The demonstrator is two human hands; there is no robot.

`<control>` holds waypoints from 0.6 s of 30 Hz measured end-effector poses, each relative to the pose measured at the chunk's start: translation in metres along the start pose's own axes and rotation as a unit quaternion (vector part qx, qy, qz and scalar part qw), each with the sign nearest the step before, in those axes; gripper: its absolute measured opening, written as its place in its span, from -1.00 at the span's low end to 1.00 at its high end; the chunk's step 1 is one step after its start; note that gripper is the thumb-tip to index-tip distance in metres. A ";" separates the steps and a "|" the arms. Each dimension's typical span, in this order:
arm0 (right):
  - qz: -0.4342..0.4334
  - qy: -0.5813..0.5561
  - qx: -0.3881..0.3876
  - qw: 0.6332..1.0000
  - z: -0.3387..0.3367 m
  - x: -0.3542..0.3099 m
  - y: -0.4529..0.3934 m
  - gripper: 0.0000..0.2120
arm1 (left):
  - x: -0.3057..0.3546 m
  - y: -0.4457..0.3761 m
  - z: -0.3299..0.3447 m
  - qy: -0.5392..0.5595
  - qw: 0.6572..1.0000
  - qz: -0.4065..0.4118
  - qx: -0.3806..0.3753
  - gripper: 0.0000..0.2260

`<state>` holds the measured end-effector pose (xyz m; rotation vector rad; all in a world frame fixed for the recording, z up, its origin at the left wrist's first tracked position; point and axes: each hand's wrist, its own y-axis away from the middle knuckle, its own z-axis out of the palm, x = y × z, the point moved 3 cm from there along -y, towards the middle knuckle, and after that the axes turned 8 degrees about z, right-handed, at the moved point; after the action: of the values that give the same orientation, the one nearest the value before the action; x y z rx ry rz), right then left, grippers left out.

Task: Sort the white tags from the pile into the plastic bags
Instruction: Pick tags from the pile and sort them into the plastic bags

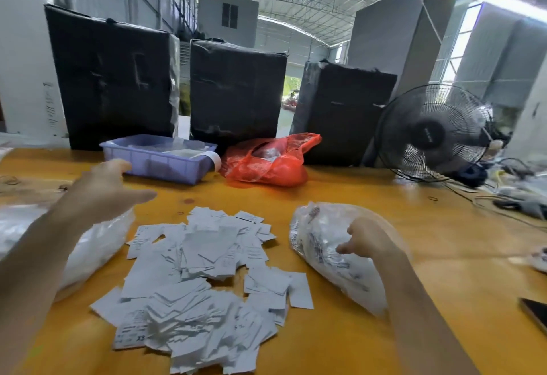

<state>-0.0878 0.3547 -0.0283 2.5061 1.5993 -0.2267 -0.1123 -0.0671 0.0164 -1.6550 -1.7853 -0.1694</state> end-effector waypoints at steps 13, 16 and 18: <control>0.039 -0.050 0.136 0.989 0.004 -0.001 -0.012 -0.66 | 0.073 0.050 0.060 0.104 0.975 0.143 -0.138 -0.55; 0.025 -0.052 0.168 0.984 -0.008 -0.007 -0.006 -0.82 | 0.080 0.057 0.066 0.116 0.970 0.153 -0.152 -0.57; 0.011 -0.074 0.211 0.975 -0.017 -0.011 0.000 -0.83 | 0.083 0.060 0.069 0.123 0.967 0.155 -0.161 -0.58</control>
<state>-0.0920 0.3489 -0.0095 2.7213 1.5990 -0.8079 -0.0797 0.0487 -0.0106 -2.0180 -1.3446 -0.5212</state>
